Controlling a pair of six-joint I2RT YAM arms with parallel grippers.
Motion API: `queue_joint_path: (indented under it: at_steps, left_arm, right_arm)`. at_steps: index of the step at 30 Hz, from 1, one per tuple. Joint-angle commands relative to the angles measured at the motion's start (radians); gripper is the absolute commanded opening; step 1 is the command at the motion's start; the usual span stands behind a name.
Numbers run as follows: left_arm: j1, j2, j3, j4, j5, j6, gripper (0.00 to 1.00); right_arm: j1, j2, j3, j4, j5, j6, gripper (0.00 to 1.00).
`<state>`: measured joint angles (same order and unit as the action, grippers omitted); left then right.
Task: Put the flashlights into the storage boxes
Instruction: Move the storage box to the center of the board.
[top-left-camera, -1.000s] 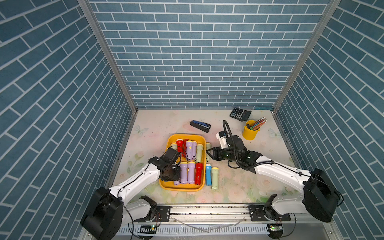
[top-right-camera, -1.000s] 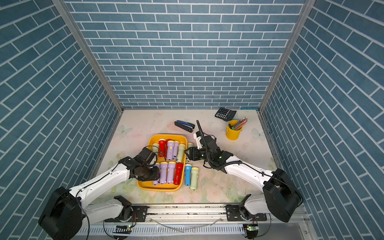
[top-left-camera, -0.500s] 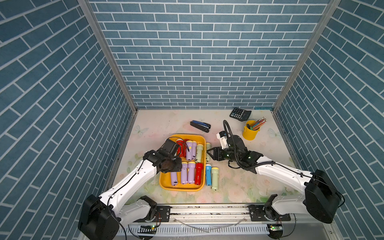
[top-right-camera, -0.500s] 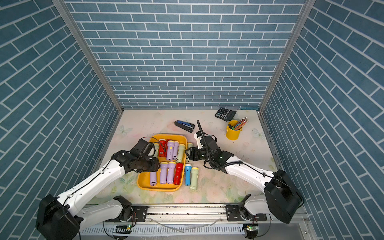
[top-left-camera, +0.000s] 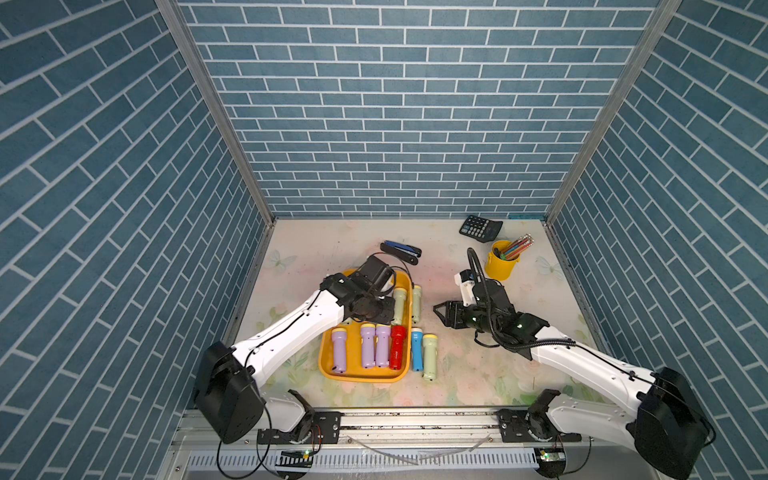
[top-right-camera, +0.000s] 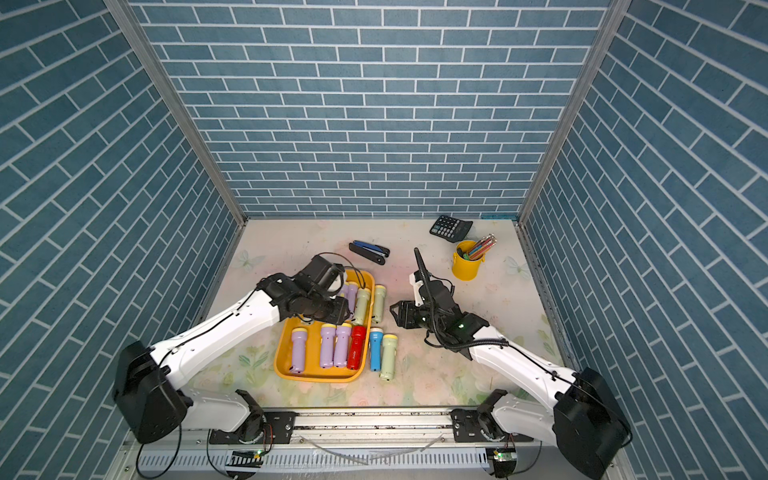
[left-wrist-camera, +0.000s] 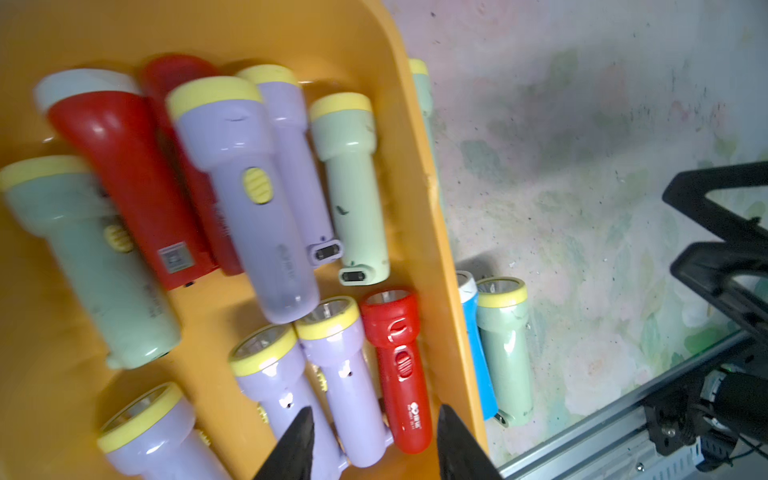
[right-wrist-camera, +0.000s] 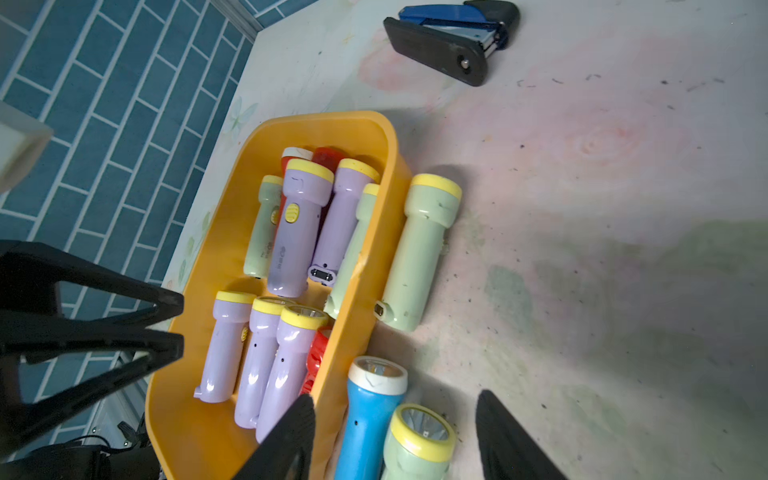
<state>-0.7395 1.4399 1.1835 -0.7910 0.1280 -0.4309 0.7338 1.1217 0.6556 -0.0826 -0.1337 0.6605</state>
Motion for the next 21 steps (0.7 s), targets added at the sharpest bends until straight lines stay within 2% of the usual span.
queue_joint_path:
  at_steps: [1,7,13,21]
  left_arm:
    - [-0.073,0.083,0.058,0.055,0.021,0.01,0.49]
    - [-0.153,0.267,0.195,0.097,0.04,0.017,0.49]
    - [-0.185,0.42,0.302,0.063,0.034,0.05,0.49]
    - [-0.186,0.488,0.308,0.037,0.007,0.056,0.49]
  right_arm:
    - [-0.02,-0.06,-0.05,-0.055,0.023,0.048,0.63]
    - [-0.055,-0.156,-0.113,-0.109,0.032,0.073,0.63]
    - [-0.07,-0.264,-0.15,-0.19,0.084,0.077,0.63]
    - [-0.079,-0.352,-0.205,-0.21,0.105,0.103,0.63]
